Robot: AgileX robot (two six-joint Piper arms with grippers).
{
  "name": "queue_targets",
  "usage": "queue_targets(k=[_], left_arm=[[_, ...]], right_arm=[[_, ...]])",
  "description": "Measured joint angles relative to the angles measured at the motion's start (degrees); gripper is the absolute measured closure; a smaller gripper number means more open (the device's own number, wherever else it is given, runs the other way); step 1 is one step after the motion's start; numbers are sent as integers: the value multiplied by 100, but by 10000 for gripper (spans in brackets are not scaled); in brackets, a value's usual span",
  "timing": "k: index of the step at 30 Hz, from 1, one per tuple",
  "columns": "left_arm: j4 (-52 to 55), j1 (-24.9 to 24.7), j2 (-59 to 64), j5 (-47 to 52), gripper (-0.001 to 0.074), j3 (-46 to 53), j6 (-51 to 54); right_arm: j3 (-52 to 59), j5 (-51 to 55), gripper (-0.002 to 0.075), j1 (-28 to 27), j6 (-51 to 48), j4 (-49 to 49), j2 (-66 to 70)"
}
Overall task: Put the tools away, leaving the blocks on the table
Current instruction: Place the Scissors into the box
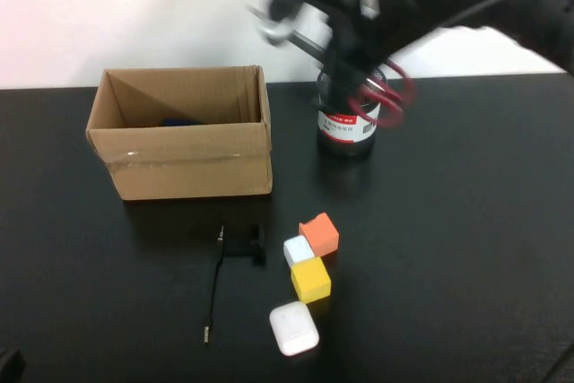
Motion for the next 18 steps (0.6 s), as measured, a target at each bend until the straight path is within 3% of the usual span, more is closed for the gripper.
queue_targets(k=[10, 18], left_arm=[[0, 0, 0, 0, 731, 0, 0], [9, 0, 0, 0, 731, 0, 0]], right_arm=[[-640, -2084, 733, 560, 25, -608, 1117], [-640, -2784, 724, 649, 194, -1321, 1808]])
